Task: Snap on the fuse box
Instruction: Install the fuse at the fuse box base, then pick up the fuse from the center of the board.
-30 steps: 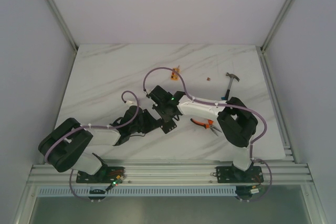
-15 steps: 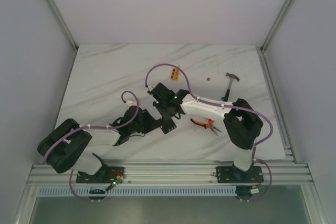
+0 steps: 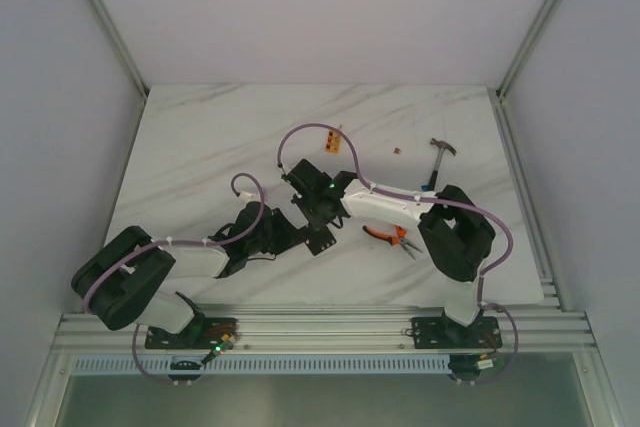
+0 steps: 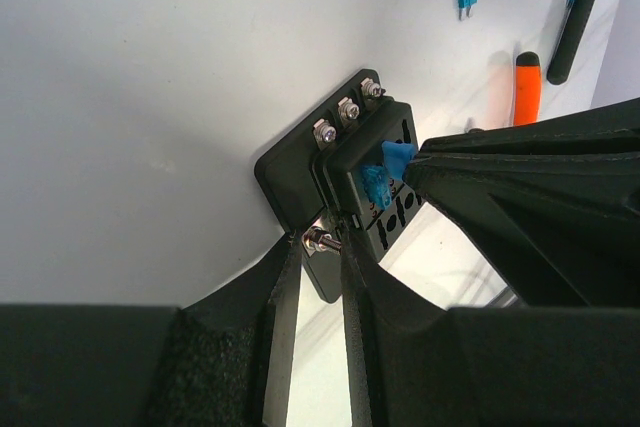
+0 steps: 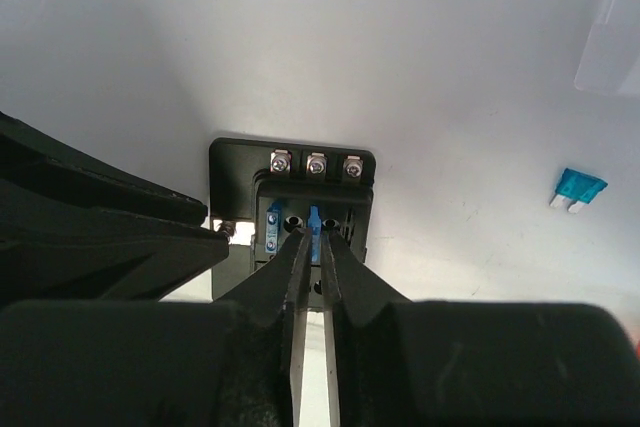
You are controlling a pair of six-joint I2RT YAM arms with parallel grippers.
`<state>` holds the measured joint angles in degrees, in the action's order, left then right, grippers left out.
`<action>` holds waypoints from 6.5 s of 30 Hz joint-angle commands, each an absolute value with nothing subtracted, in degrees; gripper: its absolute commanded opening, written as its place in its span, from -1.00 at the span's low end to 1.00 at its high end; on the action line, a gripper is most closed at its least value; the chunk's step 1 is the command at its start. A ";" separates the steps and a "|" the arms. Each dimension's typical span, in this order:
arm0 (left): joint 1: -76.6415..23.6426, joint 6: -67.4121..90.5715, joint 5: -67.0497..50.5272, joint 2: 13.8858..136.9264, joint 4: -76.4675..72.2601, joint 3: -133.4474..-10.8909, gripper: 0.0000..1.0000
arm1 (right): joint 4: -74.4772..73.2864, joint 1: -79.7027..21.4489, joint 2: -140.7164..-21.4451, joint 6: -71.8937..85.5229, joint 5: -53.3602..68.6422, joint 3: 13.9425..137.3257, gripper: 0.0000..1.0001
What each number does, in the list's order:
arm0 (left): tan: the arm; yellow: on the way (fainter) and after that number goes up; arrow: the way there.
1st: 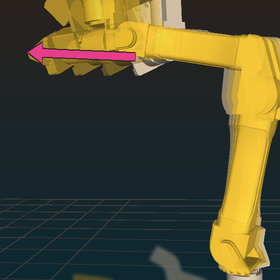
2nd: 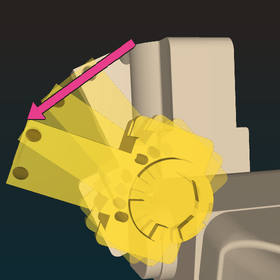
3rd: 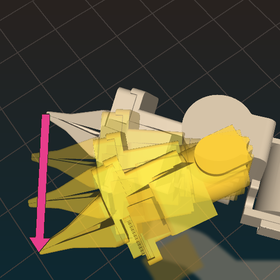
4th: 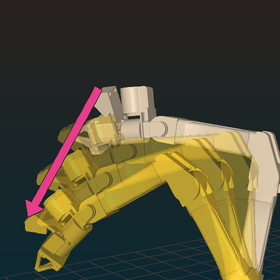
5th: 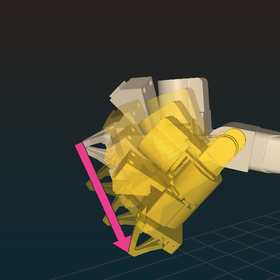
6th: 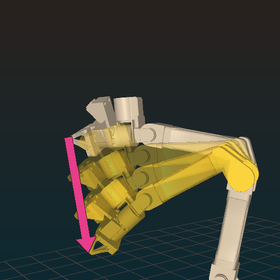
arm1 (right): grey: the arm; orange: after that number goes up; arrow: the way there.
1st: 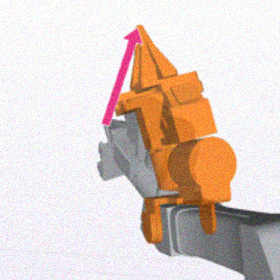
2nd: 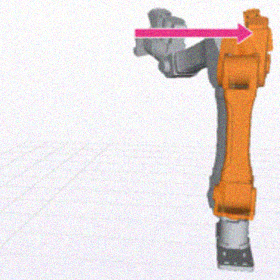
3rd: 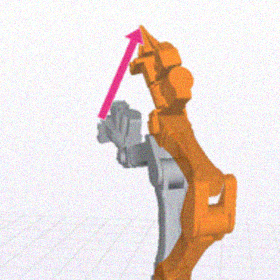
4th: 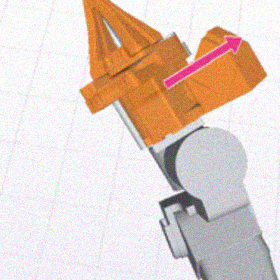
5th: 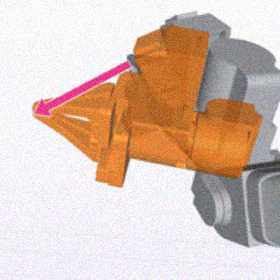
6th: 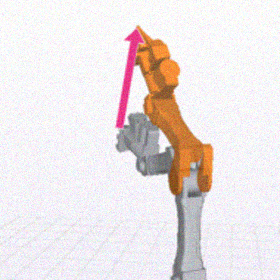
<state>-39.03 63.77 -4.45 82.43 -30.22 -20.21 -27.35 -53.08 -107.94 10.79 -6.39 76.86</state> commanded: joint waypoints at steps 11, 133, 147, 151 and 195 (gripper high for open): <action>-39.11 62.05 -3.78 83.92 -25.23 -20.08 -0.38 | -30.15 -52.69 -113.43 9.77 -4.86 79.18 -0.98; -40.71 46.30 5.72 68.37 -33.52 -21.06 0.89 | -16.93 -38.29 -96.02 19.25 -4.60 66.67 -0.62; -48.82 39.18 13.81 76.29 -52.27 -24.04 0.29 | -6.59 -42.02 -80.26 31.45 -5.87 57.39 -0.64; -50.01 38.64 13.12 78.80 -55.95 -25.12 0.16 | -4.65 -43.24 -78.64 33.64 -6.43 55.58 -0.64; -45.89 26.38 -0.42 76.28 -52.43 -27.31 -1.00 | 1.69 -42.08 -70.40 23.05 4.11 52.06 -0.13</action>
